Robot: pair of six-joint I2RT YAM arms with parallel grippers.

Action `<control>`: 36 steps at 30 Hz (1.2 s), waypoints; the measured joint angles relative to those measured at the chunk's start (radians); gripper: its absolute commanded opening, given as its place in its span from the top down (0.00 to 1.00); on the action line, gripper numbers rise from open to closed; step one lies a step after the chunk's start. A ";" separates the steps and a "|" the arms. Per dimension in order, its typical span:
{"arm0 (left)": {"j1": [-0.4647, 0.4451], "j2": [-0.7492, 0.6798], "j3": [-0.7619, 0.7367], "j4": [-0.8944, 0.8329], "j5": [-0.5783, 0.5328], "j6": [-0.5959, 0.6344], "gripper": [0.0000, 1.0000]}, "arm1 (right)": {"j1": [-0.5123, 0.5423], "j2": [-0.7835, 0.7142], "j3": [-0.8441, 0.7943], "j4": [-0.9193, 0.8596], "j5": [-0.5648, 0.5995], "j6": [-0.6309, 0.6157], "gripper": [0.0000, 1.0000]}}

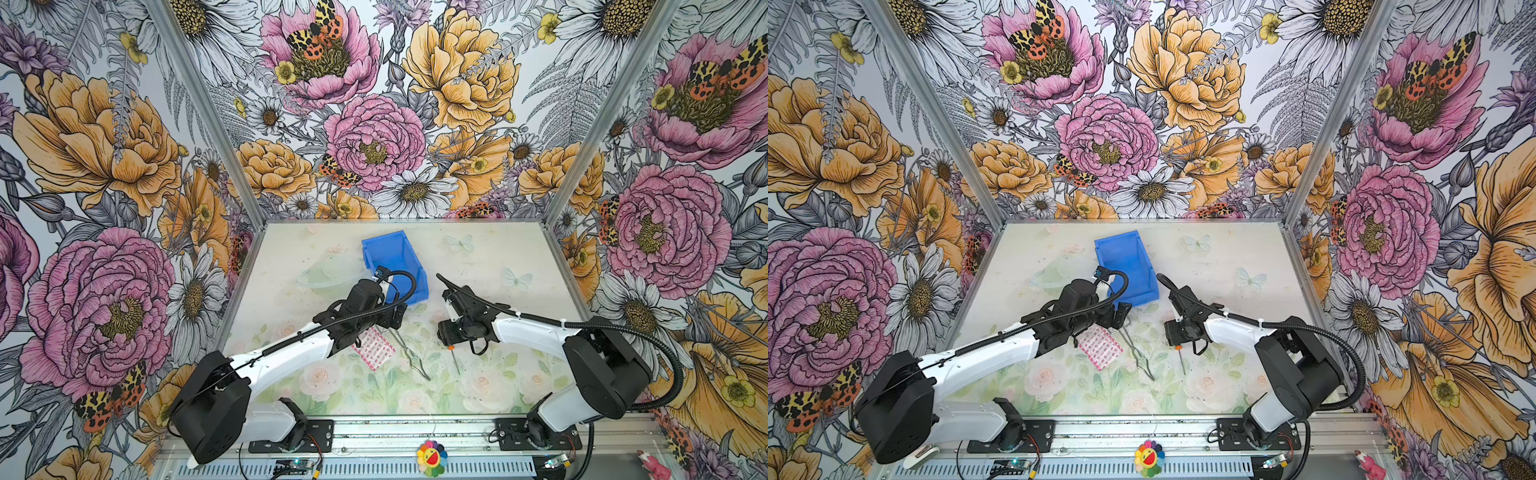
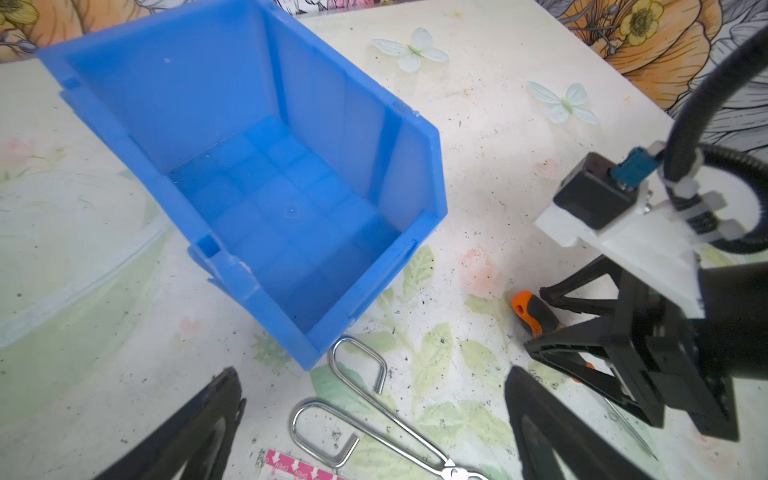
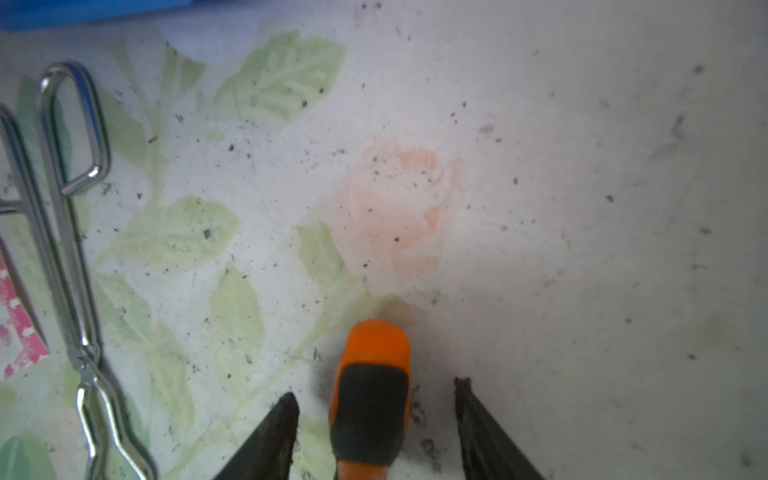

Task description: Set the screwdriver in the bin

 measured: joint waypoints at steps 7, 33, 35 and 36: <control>0.068 -0.089 -0.052 -0.003 0.002 0.019 0.01 | 0.009 0.002 0.001 -0.006 0.012 0.057 0.94; 0.170 -0.278 -0.161 -0.007 0.045 0.019 0.01 | 0.047 0.033 0.623 -0.131 0.118 -0.026 1.00; 0.184 -0.288 -0.161 -0.007 0.046 0.019 0.01 | 0.048 0.113 0.721 -0.130 0.124 -0.031 1.00; 0.189 -0.290 -0.161 -0.006 0.048 0.022 0.01 | 0.050 0.153 0.764 -0.133 0.125 -0.033 1.00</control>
